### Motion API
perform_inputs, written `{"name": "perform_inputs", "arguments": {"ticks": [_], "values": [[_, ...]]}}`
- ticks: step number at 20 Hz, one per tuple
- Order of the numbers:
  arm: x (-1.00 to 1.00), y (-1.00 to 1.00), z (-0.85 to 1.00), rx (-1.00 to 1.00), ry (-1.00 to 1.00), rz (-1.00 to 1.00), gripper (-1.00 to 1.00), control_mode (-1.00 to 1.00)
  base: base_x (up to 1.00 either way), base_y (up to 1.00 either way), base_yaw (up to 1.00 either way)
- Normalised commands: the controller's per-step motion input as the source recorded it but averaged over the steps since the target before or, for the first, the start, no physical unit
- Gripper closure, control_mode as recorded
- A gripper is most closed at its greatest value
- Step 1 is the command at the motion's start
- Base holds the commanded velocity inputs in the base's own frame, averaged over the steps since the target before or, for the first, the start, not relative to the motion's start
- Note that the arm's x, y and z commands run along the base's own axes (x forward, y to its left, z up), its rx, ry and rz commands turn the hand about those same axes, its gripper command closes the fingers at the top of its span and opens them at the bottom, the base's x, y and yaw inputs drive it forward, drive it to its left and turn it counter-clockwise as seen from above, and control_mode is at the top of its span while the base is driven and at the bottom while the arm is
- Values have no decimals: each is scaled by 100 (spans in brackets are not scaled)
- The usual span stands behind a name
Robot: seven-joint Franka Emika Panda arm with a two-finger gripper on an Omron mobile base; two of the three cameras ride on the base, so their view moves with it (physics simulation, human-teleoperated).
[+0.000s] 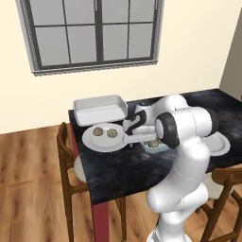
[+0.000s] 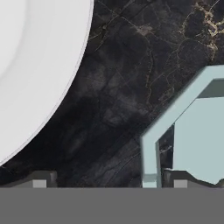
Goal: Place two dumplings into each of the tupperware containers and then place the containers in the fridge.
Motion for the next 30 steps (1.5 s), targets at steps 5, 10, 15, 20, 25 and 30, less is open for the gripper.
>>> {"name": "perform_inputs", "arguments": {"ticks": [5,10,15,20,25,30], "values": [[-1,0,-46,0,3,-1,100,-100,0,0,0],[0,0,-5,0,2,0,100,-100,0,0,0],[0,0,0,0,0,0,100,-100,0,0,0],[-6,-4,14,-2,0,0,100,-100,0,0,0],[-28,0,62,-4,0,0,100,-100,0,0,0],[-41,0,64,-9,0,4,100,-100,0,0,0]]}}
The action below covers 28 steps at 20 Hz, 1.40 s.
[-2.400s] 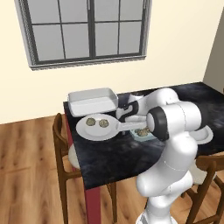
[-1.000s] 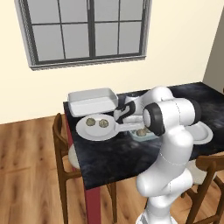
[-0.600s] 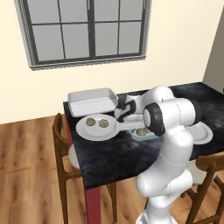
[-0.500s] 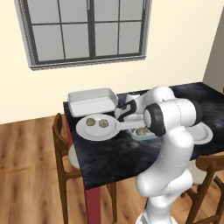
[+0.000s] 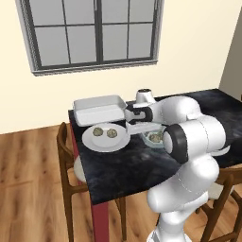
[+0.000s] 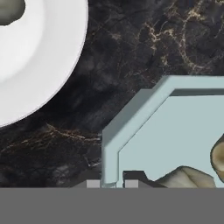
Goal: Place two dumplings into each of the tupperware containers and then place the containers in the fridge.
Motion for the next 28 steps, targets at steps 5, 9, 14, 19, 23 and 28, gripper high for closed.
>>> {"name": "perform_inputs", "arguments": {"ticks": [5,9,14,19,23,28], "values": [[-39,0,45,-16,0,9,100,-100,0,0,0],[-49,2,38,-17,2,30,100,-100,0,0,0],[-76,3,25,-21,6,59,100,-100,0,0,0],[-63,4,7,-18,6,82,100,-100,0,0,0],[-35,3,0,-9,4,98,100,-100,0,0,0],[-30,-11,19,2,3,80,100,-100,0,0,0]]}}
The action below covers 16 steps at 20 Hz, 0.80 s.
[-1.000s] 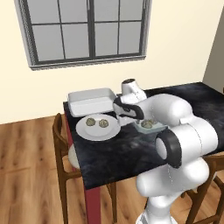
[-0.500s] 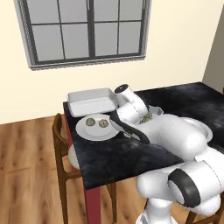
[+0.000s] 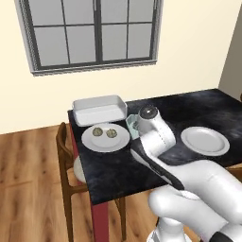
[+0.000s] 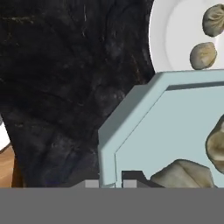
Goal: Place two dumplings into each of the tupperware containers and then place the containers in the fridge.
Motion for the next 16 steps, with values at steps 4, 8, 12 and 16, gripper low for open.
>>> {"name": "perform_inputs", "arguments": {"ticks": [4,8,12,16], "values": [[-26,-33,57,6,7,39,100,-100,0,0,0],[-42,-43,68,4,4,1,100,-100,0,0,0],[-71,-37,53,7,7,-7,100,-100,0,0,0],[-46,-11,37,1,7,-2,100,-100,0,0,0]]}}
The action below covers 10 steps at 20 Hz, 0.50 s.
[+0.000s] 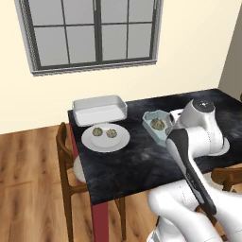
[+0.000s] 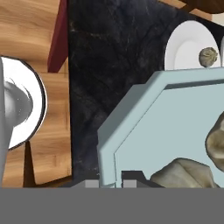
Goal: Place two dumplings into each of the tupperware containers and then place the containers in the fridge.
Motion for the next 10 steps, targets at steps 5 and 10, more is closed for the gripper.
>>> {"name": "perform_inputs", "arguments": {"ticks": [5,10], "values": [[-14,0,52,-1,8,0,100,-100,0,0,0],[0,1,30,-1,4,-8,100,-100,0,0,0]]}}
